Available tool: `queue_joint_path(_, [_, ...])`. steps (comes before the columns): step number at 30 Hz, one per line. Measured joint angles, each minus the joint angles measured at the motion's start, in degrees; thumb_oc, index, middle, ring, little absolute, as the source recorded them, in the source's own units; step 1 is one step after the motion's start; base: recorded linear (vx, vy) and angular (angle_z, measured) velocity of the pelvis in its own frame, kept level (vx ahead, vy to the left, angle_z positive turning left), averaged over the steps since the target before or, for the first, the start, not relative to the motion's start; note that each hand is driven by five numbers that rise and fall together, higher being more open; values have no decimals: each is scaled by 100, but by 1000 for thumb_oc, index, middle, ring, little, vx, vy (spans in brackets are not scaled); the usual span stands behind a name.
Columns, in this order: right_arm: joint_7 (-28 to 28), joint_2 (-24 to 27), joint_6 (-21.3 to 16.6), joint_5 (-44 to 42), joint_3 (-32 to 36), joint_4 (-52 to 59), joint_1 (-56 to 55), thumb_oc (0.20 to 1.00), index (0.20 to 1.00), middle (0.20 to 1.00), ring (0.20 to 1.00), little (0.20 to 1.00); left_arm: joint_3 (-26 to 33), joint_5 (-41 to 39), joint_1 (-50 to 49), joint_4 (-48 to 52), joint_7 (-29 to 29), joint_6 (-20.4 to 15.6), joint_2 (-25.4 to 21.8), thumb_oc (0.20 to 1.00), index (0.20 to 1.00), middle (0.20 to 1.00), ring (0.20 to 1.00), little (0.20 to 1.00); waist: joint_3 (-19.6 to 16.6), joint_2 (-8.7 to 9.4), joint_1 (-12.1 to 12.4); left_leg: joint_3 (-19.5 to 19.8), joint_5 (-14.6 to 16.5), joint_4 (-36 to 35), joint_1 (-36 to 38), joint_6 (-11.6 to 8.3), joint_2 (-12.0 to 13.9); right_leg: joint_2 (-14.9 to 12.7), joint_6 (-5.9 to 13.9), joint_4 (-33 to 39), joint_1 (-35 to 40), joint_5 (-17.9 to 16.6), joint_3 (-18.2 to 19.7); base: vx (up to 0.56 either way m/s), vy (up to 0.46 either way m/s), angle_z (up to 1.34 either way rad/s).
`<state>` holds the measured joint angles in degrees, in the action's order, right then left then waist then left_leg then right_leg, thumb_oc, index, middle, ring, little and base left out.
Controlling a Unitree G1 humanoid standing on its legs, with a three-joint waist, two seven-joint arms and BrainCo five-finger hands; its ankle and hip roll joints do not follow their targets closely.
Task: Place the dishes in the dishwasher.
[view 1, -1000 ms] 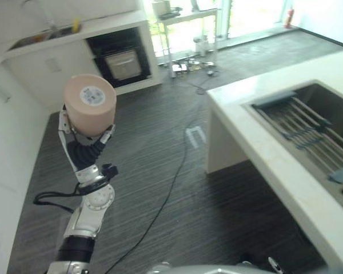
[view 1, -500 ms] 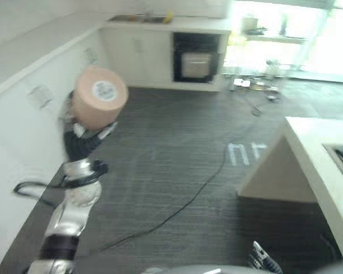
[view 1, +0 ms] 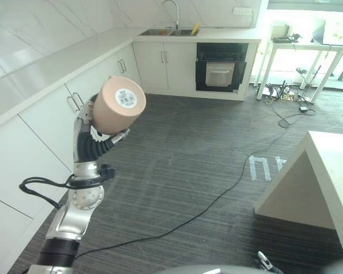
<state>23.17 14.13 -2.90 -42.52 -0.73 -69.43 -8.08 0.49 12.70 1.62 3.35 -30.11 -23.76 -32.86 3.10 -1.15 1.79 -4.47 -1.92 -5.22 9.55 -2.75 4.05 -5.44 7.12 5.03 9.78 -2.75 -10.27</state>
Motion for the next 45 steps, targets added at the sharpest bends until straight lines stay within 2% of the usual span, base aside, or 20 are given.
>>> queue_joint_path(1, [-100, 22, 51, 90, -220, -67, 50, 1000, 1000, 1000, 1000, 1000, -287, -324, 290, -19, 87, 413, -20, 200, 200, 200, 200, 200, -2, 7, 8, 3, -3, 0, 64, 1, -18, -4, -12, -1, 75, -9, -3, 0, 0, 0])
queue_joint_path(3, [-126, -42, 111, 154, -397, -81, 202, 1000, 1000, 1000, 1000, 1000, -530, -531, 694, -18, 164, 684, -20, 200, 200, 200, 200, 200, -5, 22, -95, -50, 3, -4, 157, -2, -21, -9, -4, 0, 162, -10, 15, -28, 12, -10])
queue_joint_path(7, [-171, -51, 110, 189, -540, -39, 291, 1000, 1000, 1000, 1000, 1000, -727, -528, 1032, 6, 220, 722, -20, 200, 200, 200, 200, 200, -17, 28, -276, -74, 2, -4, 169, 1, -19, -11, 14, 0, 164, -22, 43, -36, -1, -4])
queue_joint_path(15, [-205, -59, 96, 181, -543, -26, 273, 1000, 1000, 1000, 1000, 1000, -753, -528, 1040, -1, 231, 743, -21, 200, 200, 200, 200, 200, -225, 11, -321, -74, -1, -4, 188, 6, -44, 8, -7, -4, 174, -35, 133, -4, -1, 0])
queue_joint_path(20, [-435, -49, 51, 191, -553, -23, 273, 1000, 1000, 1000, 1000, 1000, -1212, -526, 1293, -145, 292, 740, -123, 200, 200, 200, 200, 200, -226, -19, -412, 91, -24, -4, 167, 41, -52, 11, -9, -109, 164, 26, 47, -17, -52, 9])
queue_joint_path(26, [-539, -24, -56, 195, -563, 18, 284, 1000, 1000, 1000, 1000, 1000, -1215, -528, 1411, -233, 296, 732, -128, 200, 200, 200, 200, 200, -206, -55, -418, 273, -38, -4, 123, 32, 104, 189, -45, -62, 200, 71, -30, 36, -171, 10])
queue_joint_path(29, [-532, -16, -133, 164, -563, 39, 285, 1000, 1000, 1000, 1000, 1000, -1215, -529, 1423, -234, 287, 741, -130, 200, 200, 200, 200, 200, -165, -97, -420, 317, -107, 33, 55, -70, 217, 309, -95, -12, 206, 99, -128, 14, -141, 15])
queue_joint_path(30, [-536, -10, -133, 108, -569, 83, 336, 1000, 1000, 1000, 1000, 1000, -1199, -528, 1425, -236, 246, 745, -132, 200, 200, 200, 200, 200, -81, -127, -396, 374, -86, 392, -140, -244, 271, 363, -198, -146, 128, 256, -79, 22, -181, 20])
queue_joint_path(31, [-532, -25, -134, 83, -594, 166, 415, 1000, 1000, 1000, 1000, 1000, -1182, -529, 1440, -234, 202, 747, -134, 200, 200, 200, 200, 200, 20, -79, -402, 386, -42, 861, -415, -308, 257, 398, -238, -378, -50, 372, 84, 33, -113, 26])
queue_joint_path(32, [-534, -57, -167, 46, -650, 267, 677, 1000, 1000, 1000, 1000, 1000, -1169, -529, 1557, -245, 148, 744, -156, 200, 200, 200, 200, 200, 382, 84, -311, 295, -26, 2407, -1291, -504, 221, 280, -507, -1052, -479, 598, 151, 116, -13, 11])
queue_joint_path(33, [-538, -54, -178, -38, -747, 262, 852, 1000, 1000, 1000, 1000, 1000, -1188, -528, 1566, -295, 131, 759, -159, 200, 200, 200, 200, 200, 703, 208, -147, 209, -383, 3661, -2094, -746, 269, 222, -589, -1330, -593, 697, 195, 187, 52, 7])
queue_joint_path(34, [-532, -46, -201, -44, -762, 259, 880, 1000, 1000, 1000, 1000, 1000, -1202, -528, 1548, -388, 123, 759, -156, 200, 200, 200, 200, 200, 714, 233, -91, 92, -193, 3342, -2224, -572, 238, 208, -577, -1312, -600, 708, 172, 307, 118, 0])
queue_joint_path(35, [-524, -6, -272, -41, -737, 248, 892, 1000, 1000, 1000, 1000, 1000, -1171, -528, 1553, -433, 82, 742, -155, 200, 200, 200, 200, 200, 750, 206, -69, -101, -138, 2482, -2129, -503, 175, 211, -559, -1255, -631, 718, 151, 366, 150, 2])
queue_joint_path(37, [-526, 97, -306, -29, -729, 206, 896, 1000, 1000, 1000, 1000, 1000, -1181, -524, 1569, -745, 40, 653, -13, 200, 200, 200, 200, 200, 788, -42, -52, -512, -178, 652, -1695, -523, 11, 386, -448, -445, -164, 704, 166, 345, 131, 0])
queue_joint_path(38, [-519, 120, -311, -25, -723, 203, 907, 1000, 1000, 1000, 1000, 1000, -1168, -527, 1642, -915, 34, 644, 104, 200, 200, 200, 200, 200, 772, -206, -55, -556, -162, 49, -1468, -515, 48, 568, -515, -86, 47, 647, 219, 320, 108, -16])
queue_joint_path(39, [-506, 99, -314, -25, -722, 266, 912, 1000, 1000, 1000, 1000, 1000, -1138, -525, 1657, -924, 5, 620, 73, 200, 200, 200, 200, 200, 812, -236, -5, -562, -180, 39, -1439, -542, 100, 593, -539, -96, 49, 395, 250, 433, 163, -5])
queue_joint_path(40, [-497, 92, -316, -30, -726, 279, 821, 1000, 1000, 1000, 1000, 1000, -1212, -516, 1653, -1024, -16, 575, 112, 200, 200, 200, 200, 200, 781, -290, -84, -587, -235, 78, -1396, -646, 173, 689, -544, -6, 182, 374, 153, 283, 139, -20])
queue_joint_path(41, [-502, 91, -316, -31, -729, 345, 720, 1000, 1000, 1000, 1000, 1000, -1190, -483, 1638, -1075, -17, 575, 182, 200, 200, 200, 200, 200, 790, -231, -4, -845, -227, 174, -1340, -631, 209, 649, -553, -191, 97, 370, 210, 302, 174, -13])
queue_joint_path(43, [-507, 72, -327, -28, -765, 480, 583, 1000, 1000, 1000, 1000, 1000, -1157, -479, 1644, -1054, -38, 578, 169, 200, 200, 200, 200, 200, 750, -35, 24, -1215, -135, 857, -1376, -470, 199, 432, -549, -214, 142, 372, 209, 338, 210, -33])
queue_joint_path(45, [-526, 81, -380, -29, -754, 480, 583, 1000, 1000, 1000, 1000, 1000, -1173, -470, 1742, -1033, -35, 564, 152, 200, 200, 200, 200, 200, 730, 8, -71, -1152, -153, 566, -969, -339, 162, 376, -469, -234, 316, 429, 234, 388, 262, -17])
